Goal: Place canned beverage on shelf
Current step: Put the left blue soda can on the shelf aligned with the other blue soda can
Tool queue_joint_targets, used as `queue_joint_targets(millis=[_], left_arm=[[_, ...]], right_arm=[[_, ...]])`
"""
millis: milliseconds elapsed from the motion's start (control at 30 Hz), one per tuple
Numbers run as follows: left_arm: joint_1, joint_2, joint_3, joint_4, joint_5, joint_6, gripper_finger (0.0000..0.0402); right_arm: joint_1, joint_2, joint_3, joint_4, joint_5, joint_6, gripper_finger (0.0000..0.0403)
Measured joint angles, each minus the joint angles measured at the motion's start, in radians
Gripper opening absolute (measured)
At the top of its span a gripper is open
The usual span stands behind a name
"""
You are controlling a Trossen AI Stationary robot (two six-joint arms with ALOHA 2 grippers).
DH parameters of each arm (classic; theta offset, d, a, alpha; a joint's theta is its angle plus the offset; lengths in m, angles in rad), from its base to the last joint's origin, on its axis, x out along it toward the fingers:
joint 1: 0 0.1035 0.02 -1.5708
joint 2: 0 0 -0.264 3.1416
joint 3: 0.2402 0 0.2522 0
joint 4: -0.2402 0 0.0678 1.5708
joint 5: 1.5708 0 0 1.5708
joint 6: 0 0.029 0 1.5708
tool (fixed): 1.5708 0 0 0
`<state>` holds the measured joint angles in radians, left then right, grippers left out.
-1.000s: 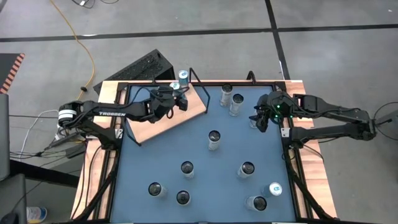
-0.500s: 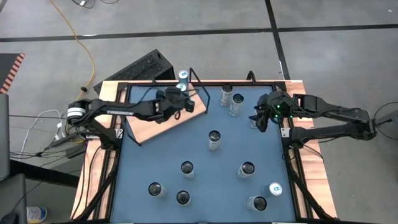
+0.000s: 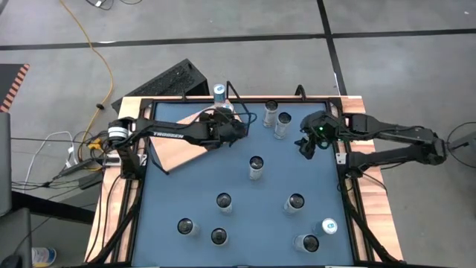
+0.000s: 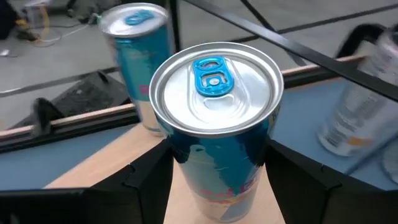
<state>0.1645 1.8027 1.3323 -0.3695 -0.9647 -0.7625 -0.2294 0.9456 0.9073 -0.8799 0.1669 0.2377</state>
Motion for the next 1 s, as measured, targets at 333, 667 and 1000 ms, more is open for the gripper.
queue_joint_targets(millis=[333,667,1000], left_arm=[[0.021,0.007,0.0,0.009,-0.04,-0.019,0.0217],[0.043,0.067,-0.002,0.017,-0.038,-0.055,0.0217],[0.055,0.066,-0.002,0.02,-0.045,-0.054,0.0217]], right_arm=[[0.0,0.021,0.0,0.007,0.0,-0.003,0.0255],[0.002,0.016,0.0,0.006,-0.003,-0.002,0.0255],[0.006,0.013,0.0,0.006,-0.003,-0.002,0.0255]])
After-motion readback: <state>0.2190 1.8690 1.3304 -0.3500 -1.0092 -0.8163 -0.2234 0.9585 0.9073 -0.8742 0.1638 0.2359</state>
